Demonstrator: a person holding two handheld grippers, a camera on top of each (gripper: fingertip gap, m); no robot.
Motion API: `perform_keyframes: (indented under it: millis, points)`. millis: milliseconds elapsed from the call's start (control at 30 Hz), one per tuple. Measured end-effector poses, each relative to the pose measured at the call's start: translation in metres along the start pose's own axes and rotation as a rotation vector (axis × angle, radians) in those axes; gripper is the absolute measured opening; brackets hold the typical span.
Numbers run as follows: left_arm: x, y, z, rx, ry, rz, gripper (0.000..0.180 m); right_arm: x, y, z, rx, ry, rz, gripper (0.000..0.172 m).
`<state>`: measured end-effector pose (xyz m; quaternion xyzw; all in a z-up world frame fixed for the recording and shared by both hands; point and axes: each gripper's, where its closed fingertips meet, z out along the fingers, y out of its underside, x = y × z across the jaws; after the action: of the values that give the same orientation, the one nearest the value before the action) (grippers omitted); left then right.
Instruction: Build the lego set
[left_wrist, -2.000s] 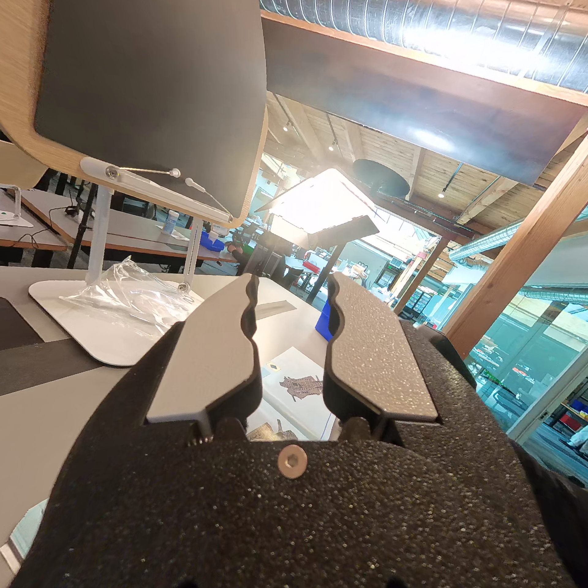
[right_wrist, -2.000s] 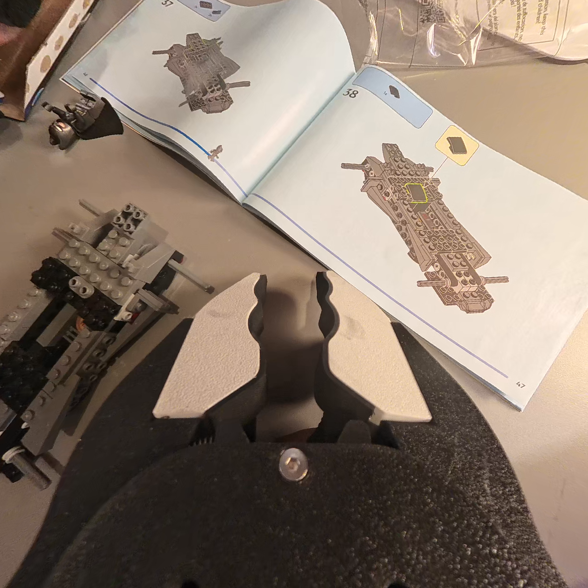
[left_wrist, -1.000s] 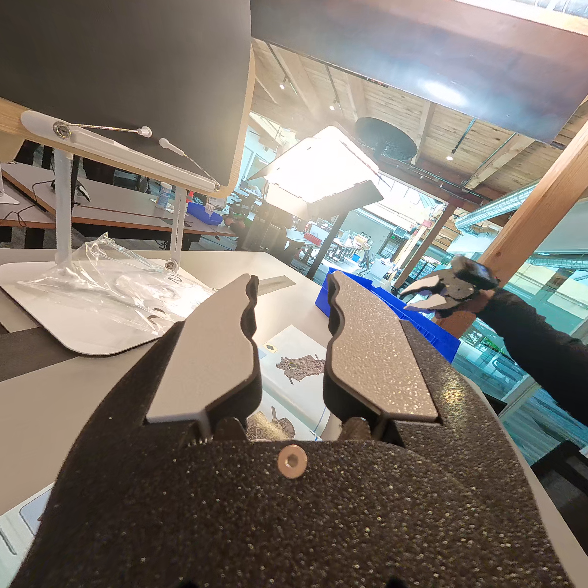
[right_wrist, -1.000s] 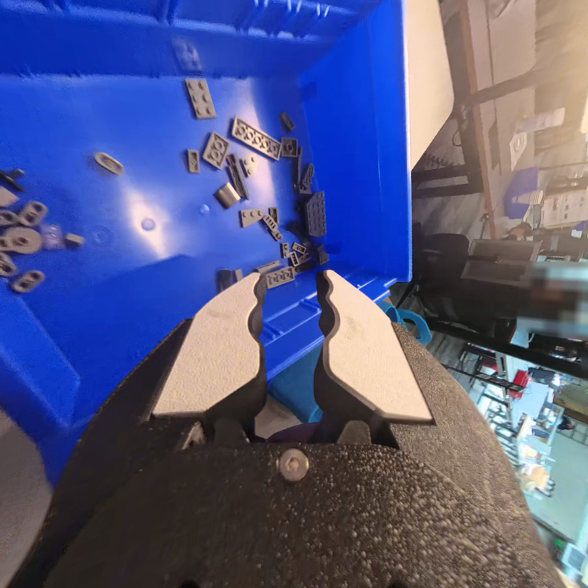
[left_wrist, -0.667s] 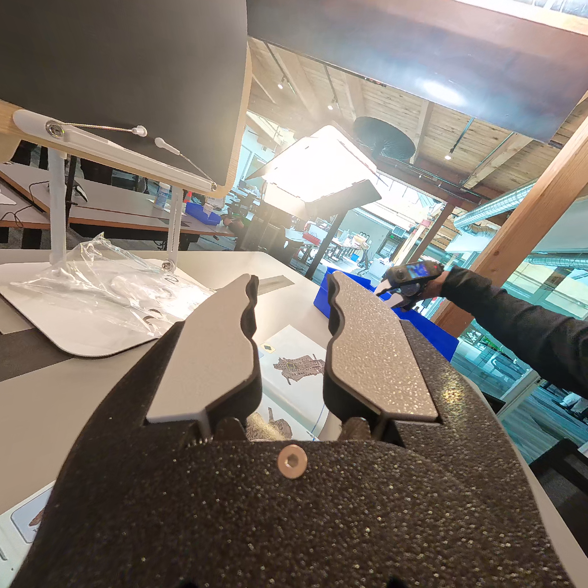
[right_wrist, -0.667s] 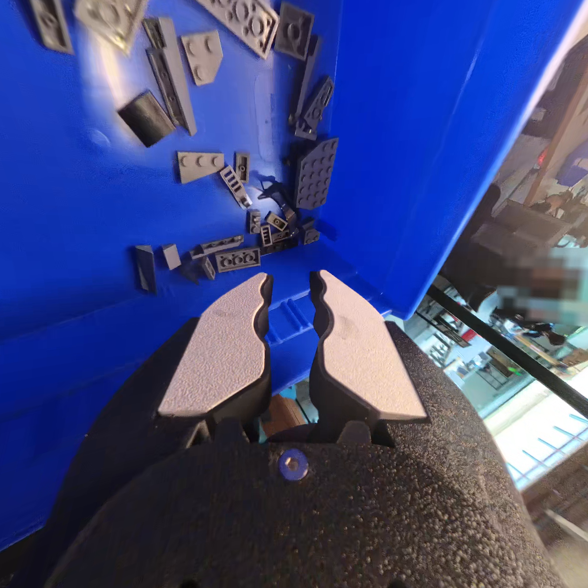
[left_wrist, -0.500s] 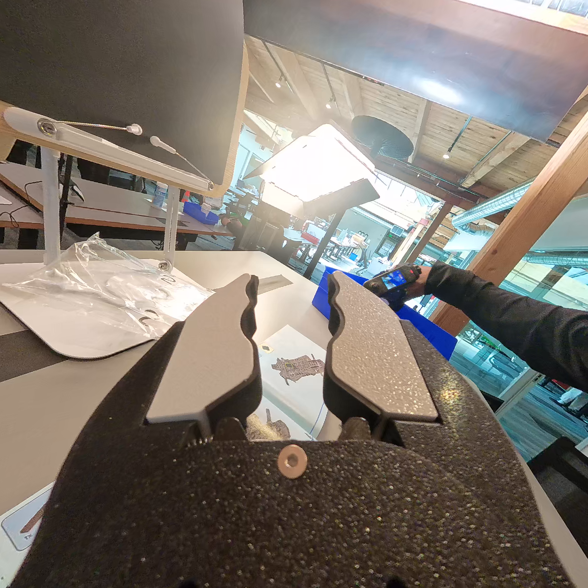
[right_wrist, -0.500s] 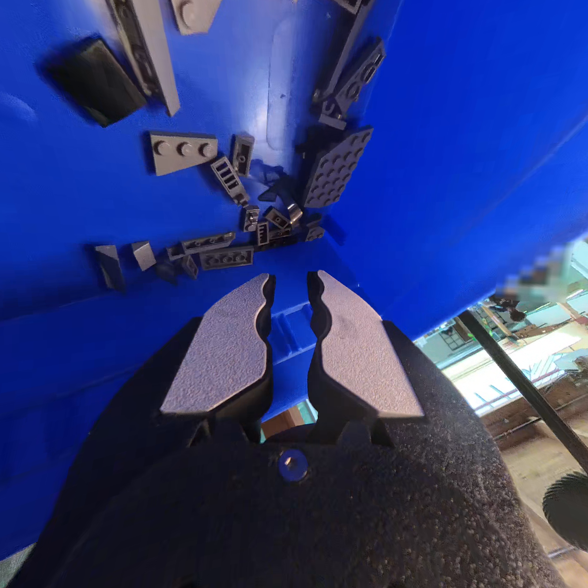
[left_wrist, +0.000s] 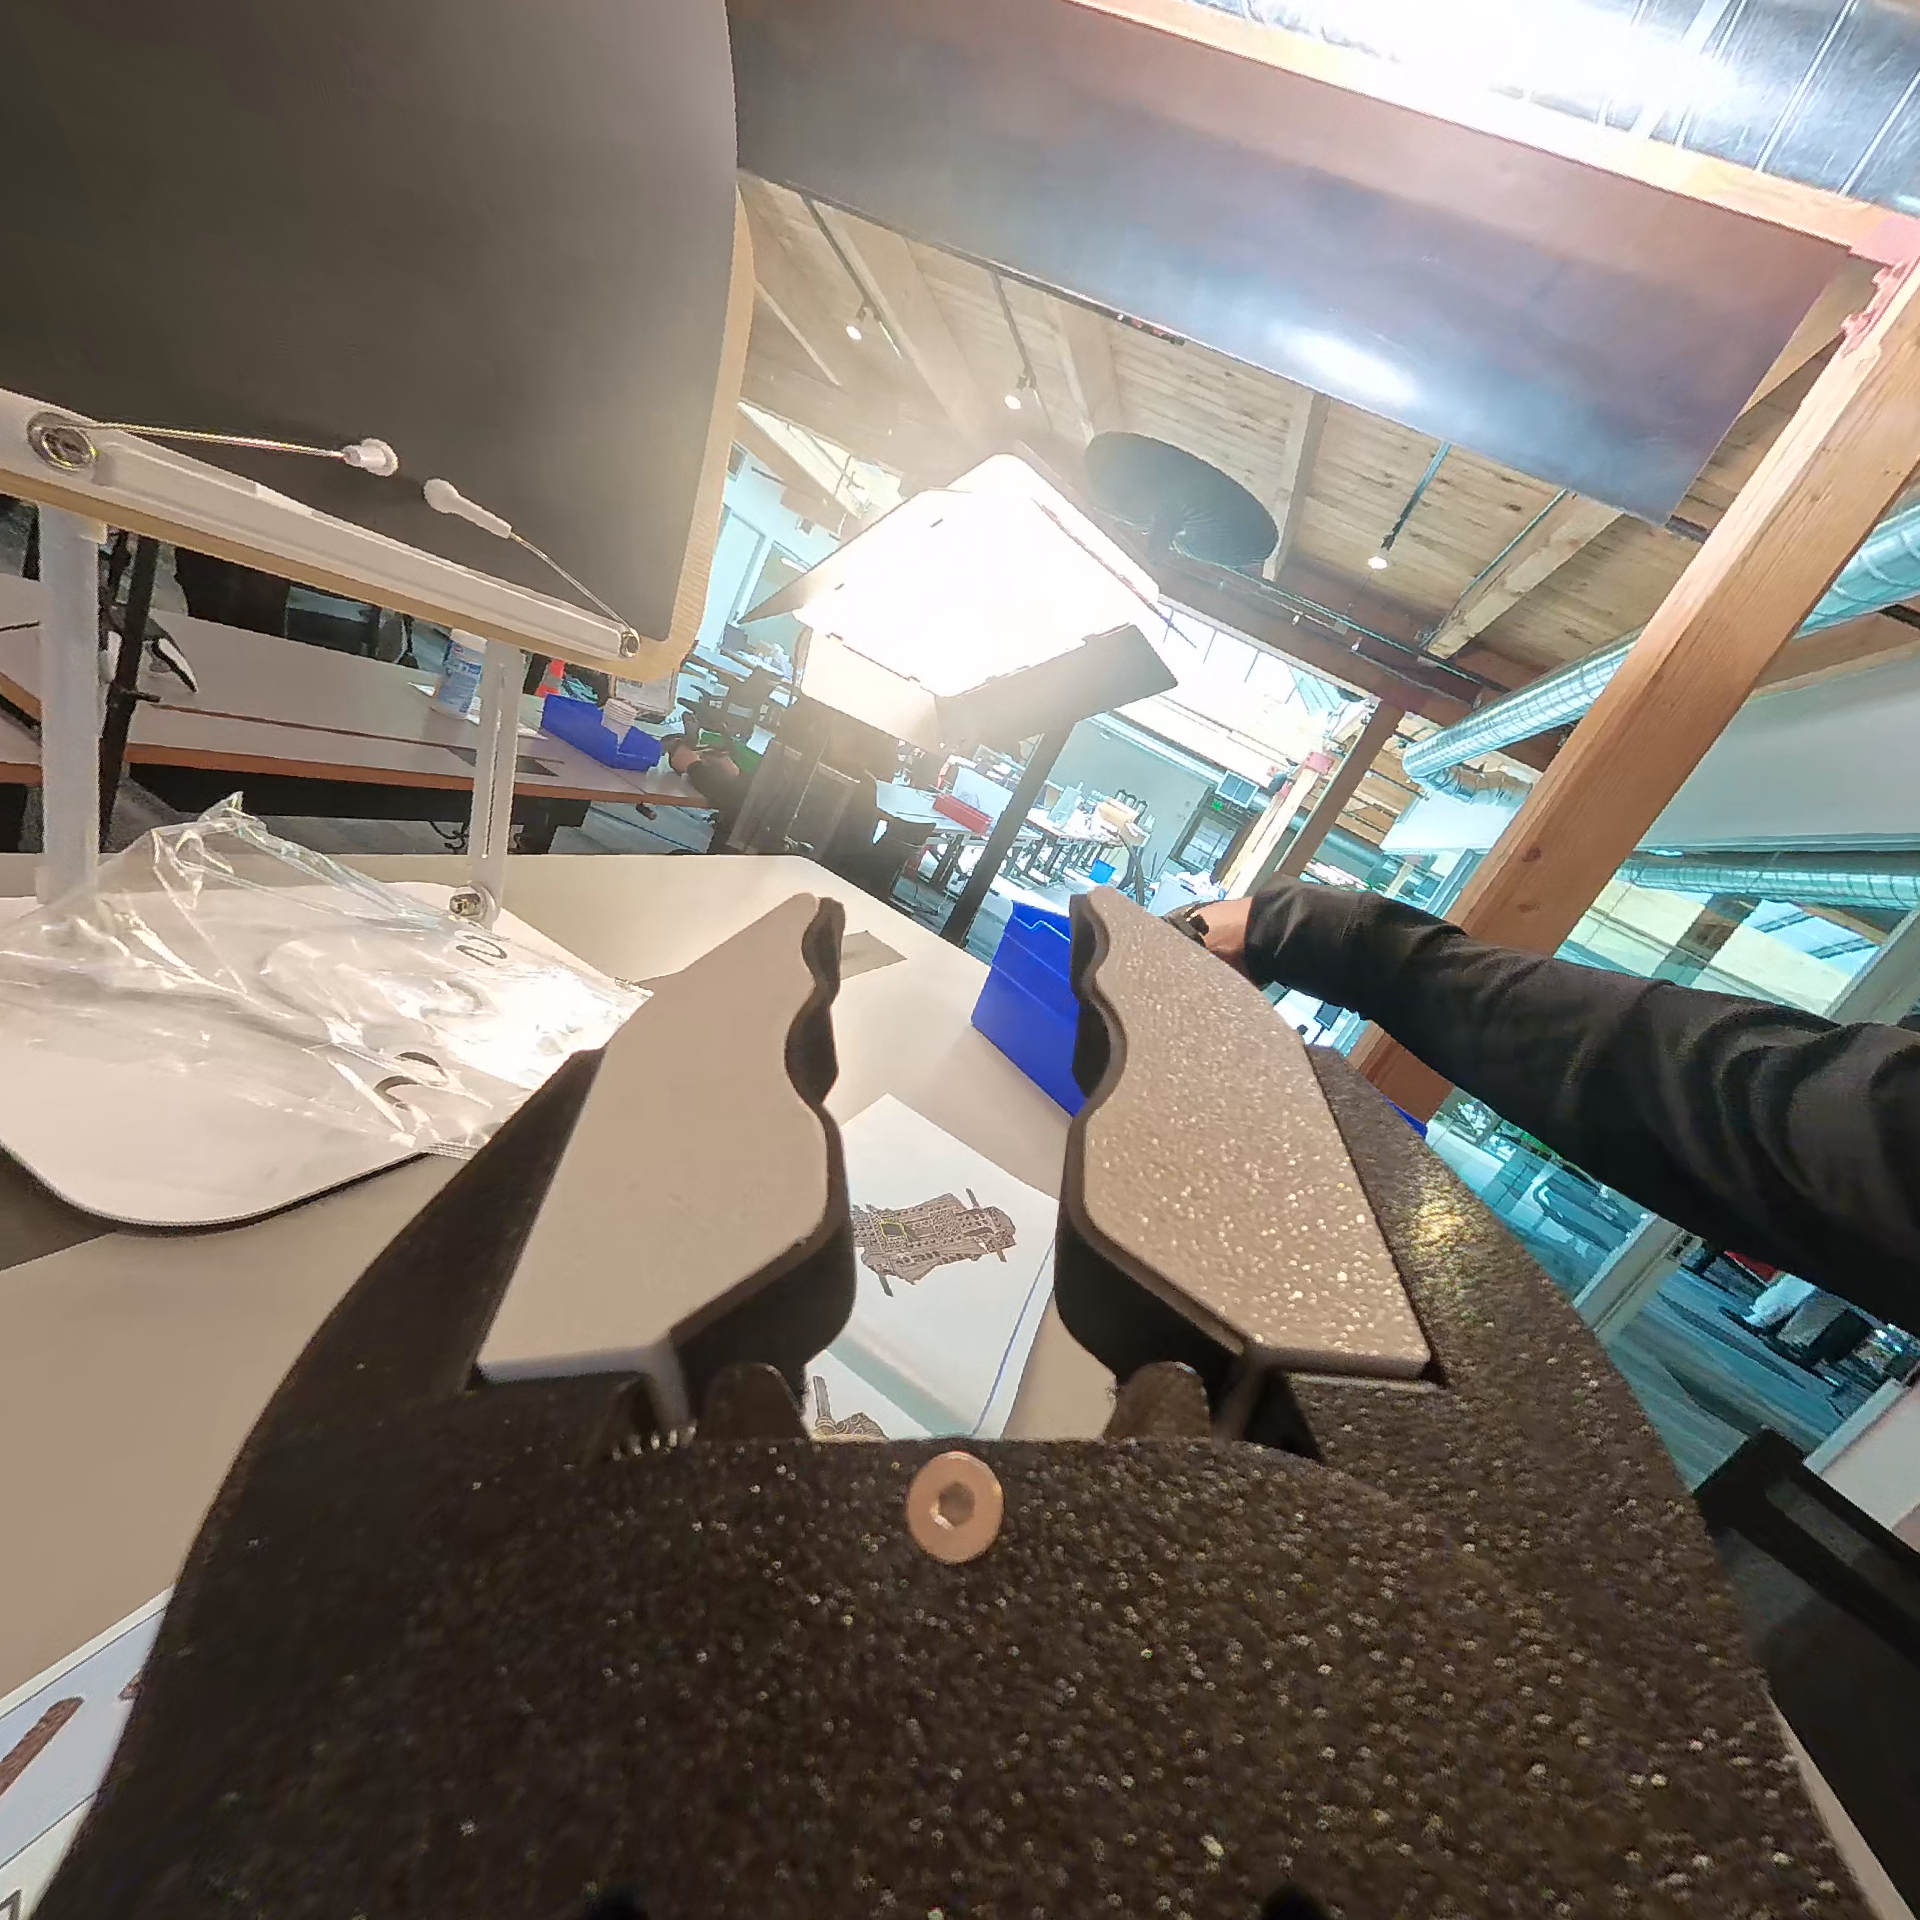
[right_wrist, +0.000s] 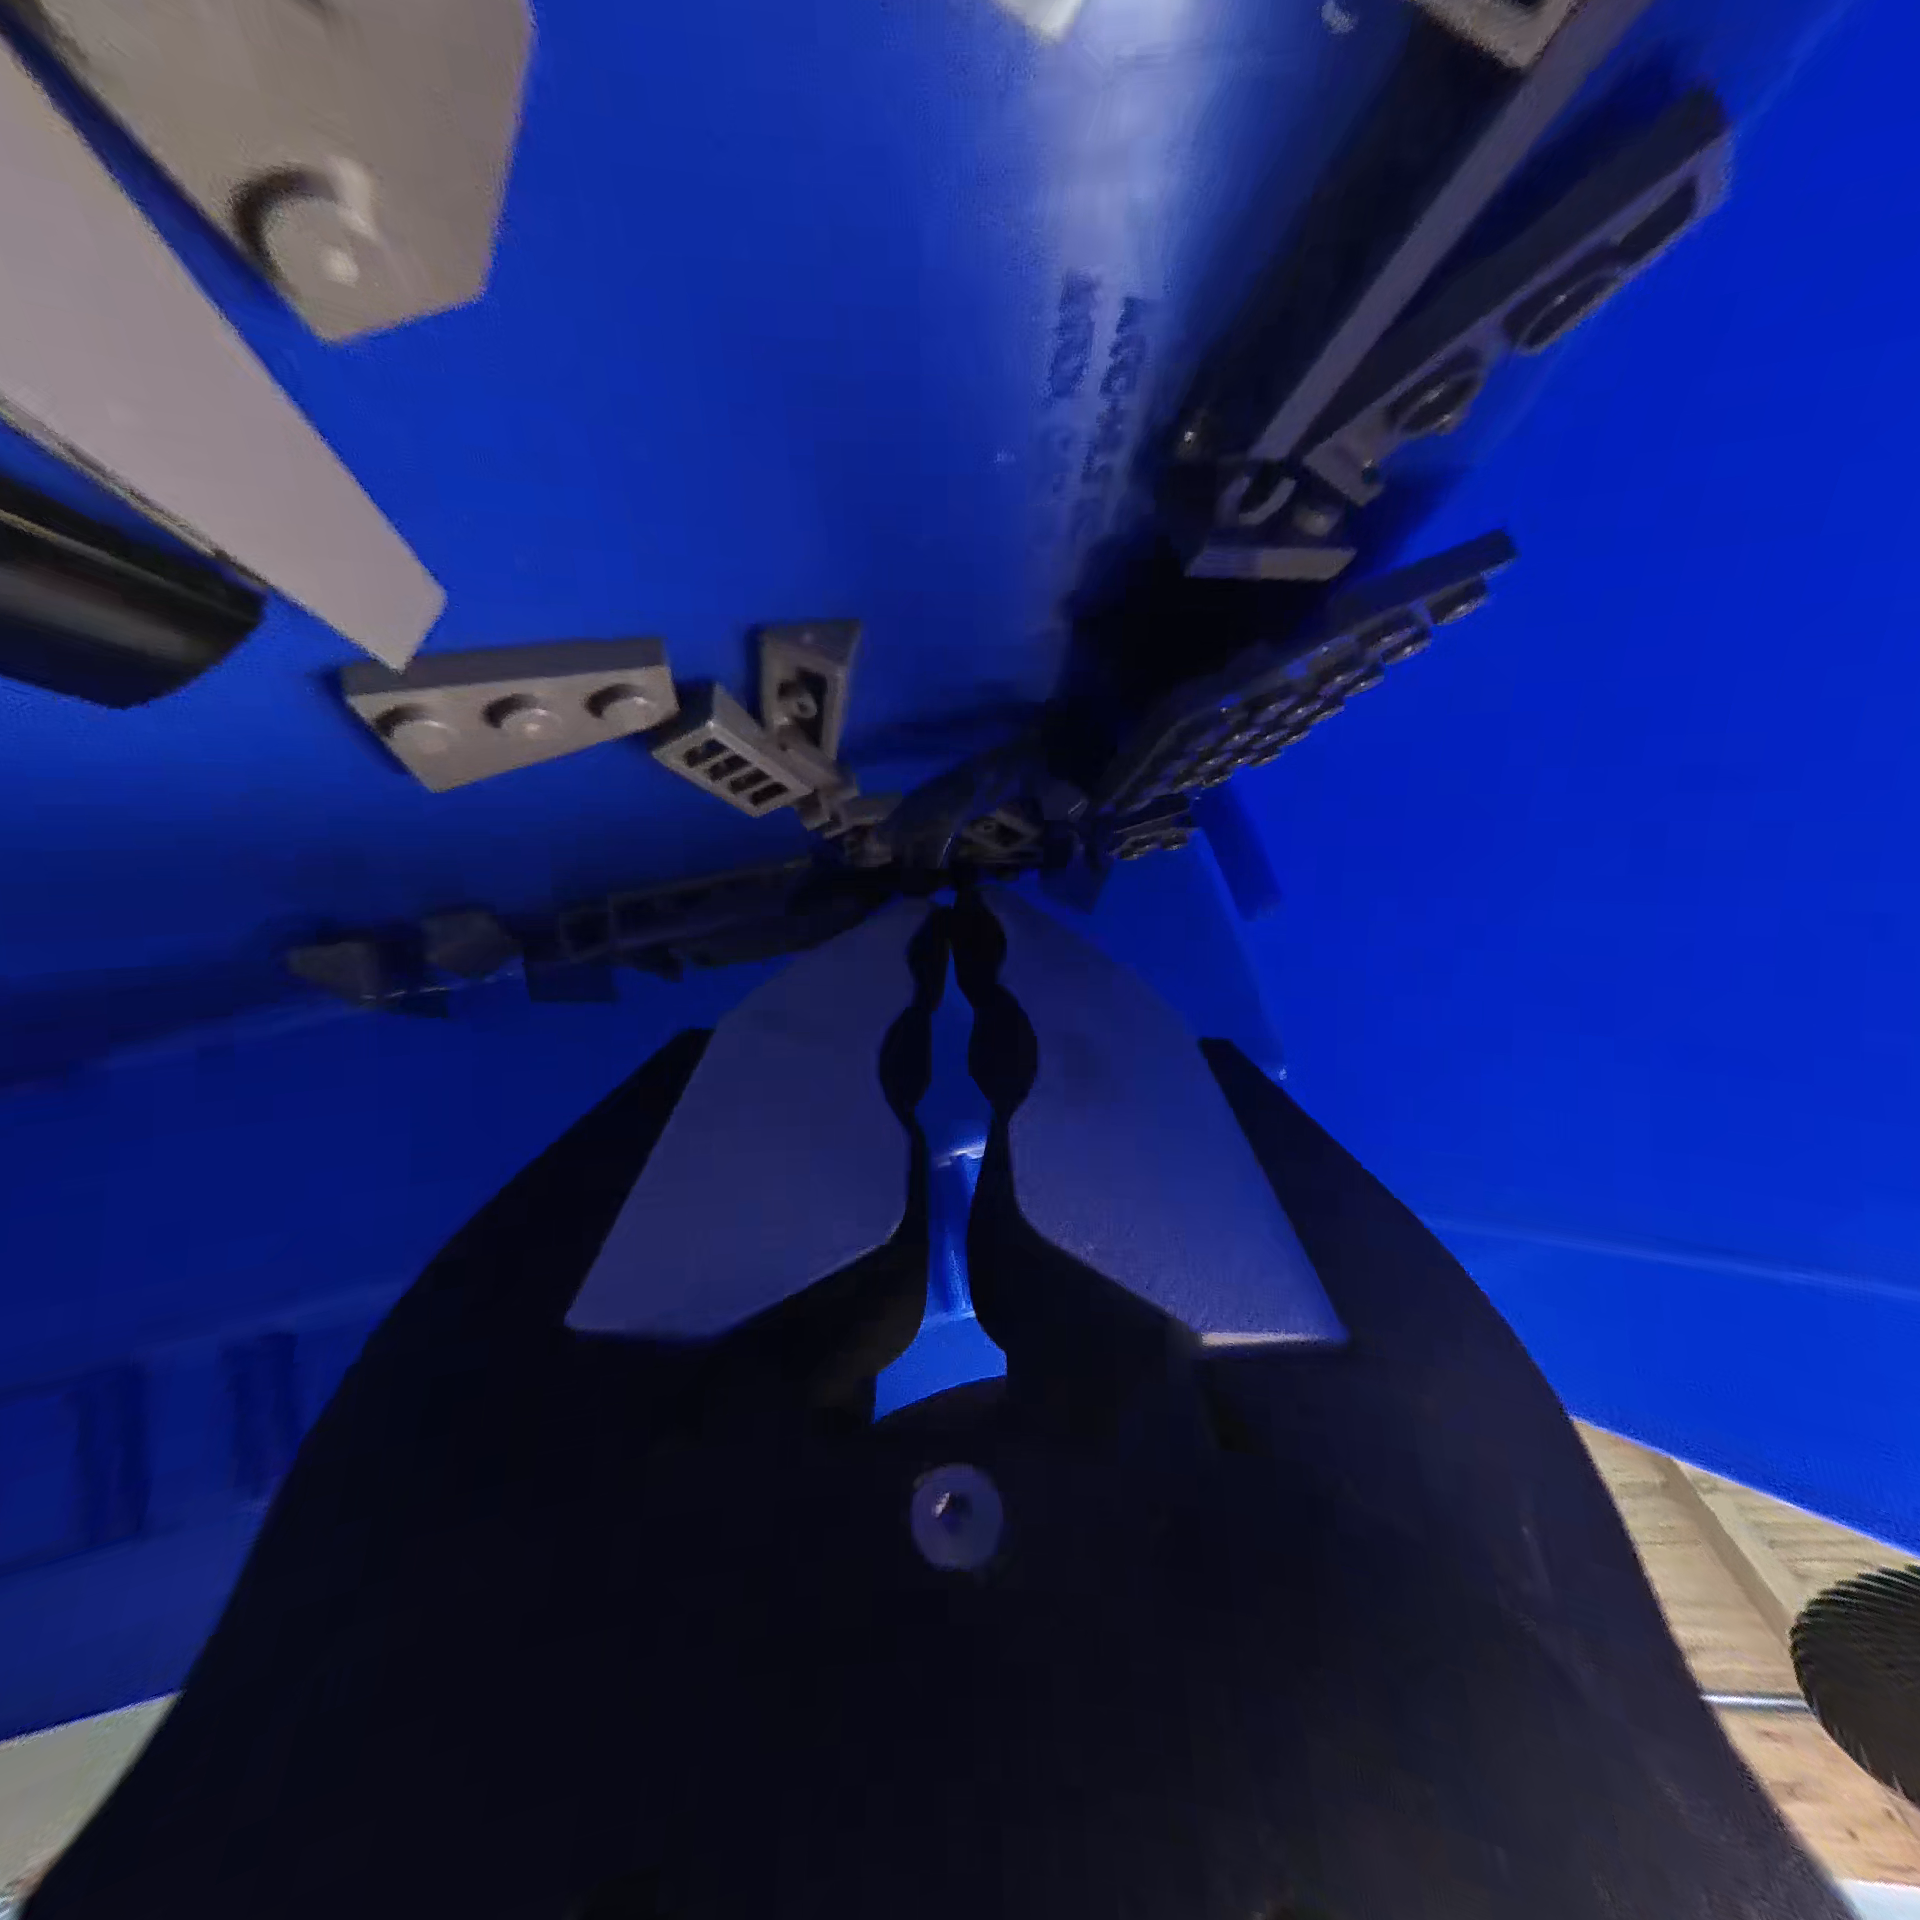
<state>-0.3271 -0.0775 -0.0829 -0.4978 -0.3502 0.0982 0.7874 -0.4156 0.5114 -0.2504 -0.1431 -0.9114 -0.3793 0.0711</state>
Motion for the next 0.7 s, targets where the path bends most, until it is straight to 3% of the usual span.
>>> perform_keyframes:
  millis: [67, 167, 233, 567, 700]
  points:
    - [0.000, -0.001, -0.001, 0.003, 0.002, -0.002, 0.043, -0.002, -0.004, -0.004, 0.051, -0.033, 0.015, 0.001]
    - [-0.001, -0.003, -0.001, 0.010, 0.002, -0.003, 0.043, -0.009, -0.022, -0.027, 0.245, -0.121, 0.063, 0.003]
    - [-0.001, -0.004, -0.002, 0.015, 0.004, -0.006, 0.043, -0.003, -0.021, -0.039, 0.284, -0.096, 0.093, 0.004]
    - [0.002, -0.001, 0.002, 0.002, 0.013, -0.002, 0.043, 0.010, -0.003, -0.036, 0.201, 0.021, 0.049, 0.005]
    - [0.002, -0.001, 0.002, 0.004, 0.016, -0.008, 0.043, -0.006, -0.009, -0.027, 0.207, -0.047, -0.026, 0.004]
